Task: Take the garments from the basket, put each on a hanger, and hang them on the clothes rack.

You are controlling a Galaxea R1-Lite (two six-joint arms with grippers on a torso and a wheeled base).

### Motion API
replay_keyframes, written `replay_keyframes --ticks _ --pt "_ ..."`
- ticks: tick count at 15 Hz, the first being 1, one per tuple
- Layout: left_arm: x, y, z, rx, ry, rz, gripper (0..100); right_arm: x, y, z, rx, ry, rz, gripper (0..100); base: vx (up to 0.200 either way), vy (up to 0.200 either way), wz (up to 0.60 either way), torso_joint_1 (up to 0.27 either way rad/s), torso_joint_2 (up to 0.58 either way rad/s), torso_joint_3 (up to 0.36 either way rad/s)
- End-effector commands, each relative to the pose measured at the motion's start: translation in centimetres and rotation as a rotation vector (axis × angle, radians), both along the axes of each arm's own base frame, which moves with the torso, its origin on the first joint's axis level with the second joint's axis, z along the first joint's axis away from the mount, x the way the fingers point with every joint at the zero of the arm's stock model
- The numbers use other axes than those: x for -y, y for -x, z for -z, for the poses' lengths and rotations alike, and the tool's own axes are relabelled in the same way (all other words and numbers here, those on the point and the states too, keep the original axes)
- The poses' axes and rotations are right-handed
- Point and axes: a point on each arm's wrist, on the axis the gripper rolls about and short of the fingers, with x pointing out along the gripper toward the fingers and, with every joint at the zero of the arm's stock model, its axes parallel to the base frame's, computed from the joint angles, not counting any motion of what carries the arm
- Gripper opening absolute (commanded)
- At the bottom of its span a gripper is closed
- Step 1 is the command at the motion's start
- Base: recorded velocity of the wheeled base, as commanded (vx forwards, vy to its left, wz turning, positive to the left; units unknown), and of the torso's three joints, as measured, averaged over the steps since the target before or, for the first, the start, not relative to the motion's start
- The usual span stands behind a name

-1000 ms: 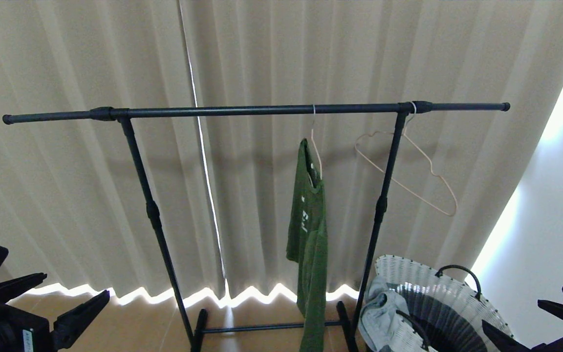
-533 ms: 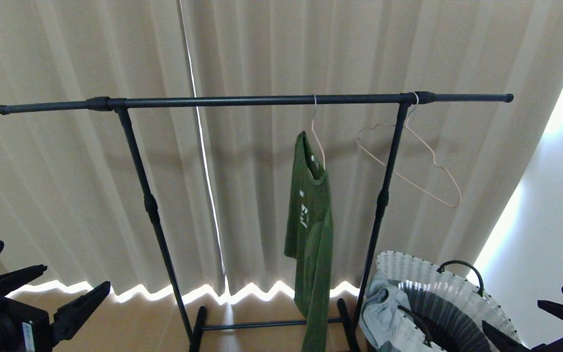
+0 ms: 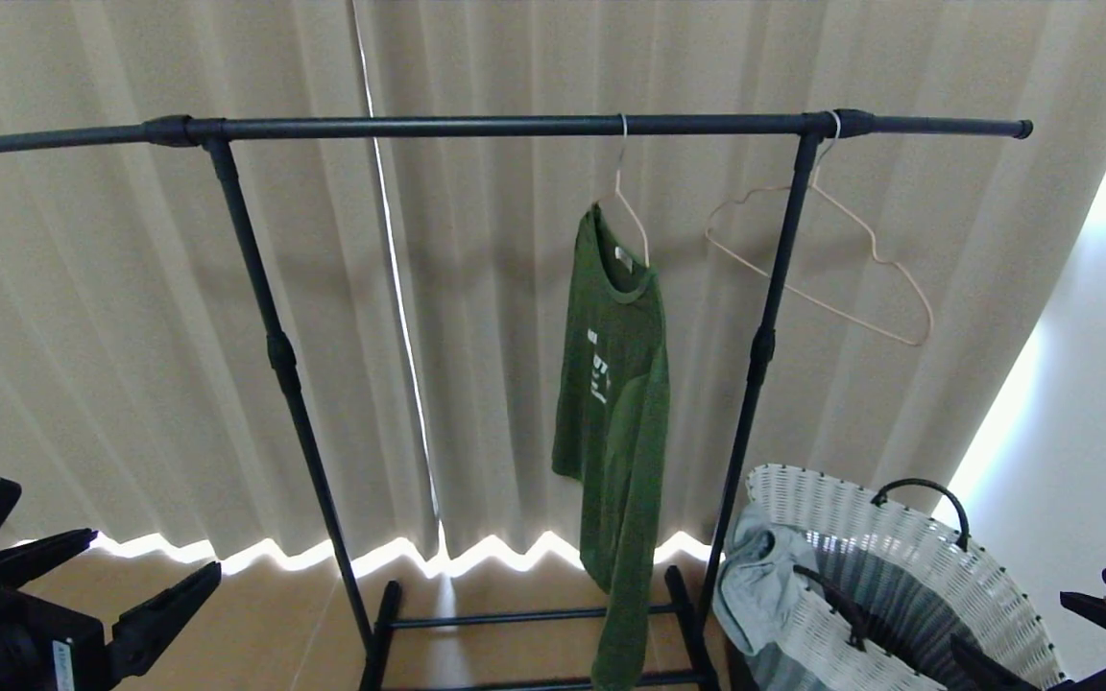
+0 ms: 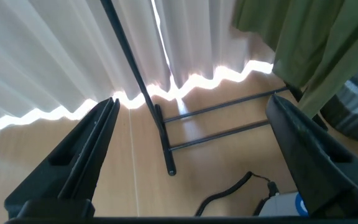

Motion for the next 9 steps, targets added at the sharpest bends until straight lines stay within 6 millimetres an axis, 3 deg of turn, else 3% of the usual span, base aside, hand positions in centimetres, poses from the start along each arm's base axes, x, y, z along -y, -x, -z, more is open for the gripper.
replay_keyframes --ticks 1,9 --pt "0.0 0.0 0.03 0.002 0.0 0.0 100 0.2 -0.1 -0.02 0.001 0.005 0.019 100 0.0 0.0 0.0 -0.173 0.49 0.31" --pt "0.0 0.13 0.25 -0.003 -0.002 0.002 100 0.74 -0.3 0.08 -0.009 0.02 0.075 100 0.0 0.0 0.0 -0.135 0.46 0.321"
